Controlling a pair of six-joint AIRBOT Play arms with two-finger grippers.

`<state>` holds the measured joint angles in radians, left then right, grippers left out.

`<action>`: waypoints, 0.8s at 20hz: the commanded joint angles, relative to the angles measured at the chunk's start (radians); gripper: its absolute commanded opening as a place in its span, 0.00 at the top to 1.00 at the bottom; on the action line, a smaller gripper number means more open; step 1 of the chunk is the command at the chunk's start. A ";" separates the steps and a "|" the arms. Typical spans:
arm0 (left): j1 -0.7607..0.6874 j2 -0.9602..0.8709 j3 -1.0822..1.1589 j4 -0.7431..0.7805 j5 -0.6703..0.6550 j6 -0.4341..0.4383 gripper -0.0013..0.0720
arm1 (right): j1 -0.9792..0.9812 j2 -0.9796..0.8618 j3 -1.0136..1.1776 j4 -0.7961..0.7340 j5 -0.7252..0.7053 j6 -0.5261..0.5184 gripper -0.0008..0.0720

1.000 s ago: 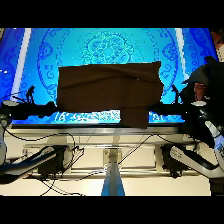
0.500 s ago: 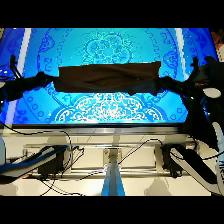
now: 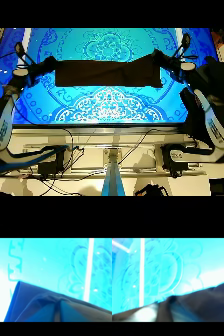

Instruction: Fold the clothes and pants, and hang the long-sleeved shirts on hangers.

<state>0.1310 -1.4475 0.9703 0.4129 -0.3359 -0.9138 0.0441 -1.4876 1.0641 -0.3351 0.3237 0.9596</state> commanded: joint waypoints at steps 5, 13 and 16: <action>0.065 -0.064 0.057 0.191 -0.122 -0.003 0.02 | -0.036 -0.100 0.097 -0.171 0.045 0.002 0.04; 0.294 -0.288 0.310 0.204 -0.718 -0.092 0.30 | -0.153 -0.099 0.097 -0.225 0.279 0.031 0.07; 0.259 -0.370 0.354 0.208 -0.723 -0.025 0.26 | -0.149 -0.099 0.097 -0.249 0.328 0.031 0.07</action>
<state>0.3927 -1.7382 1.2659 0.6113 -0.9604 -0.9813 -0.0978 -1.5860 1.1603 -0.5560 0.5777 0.9844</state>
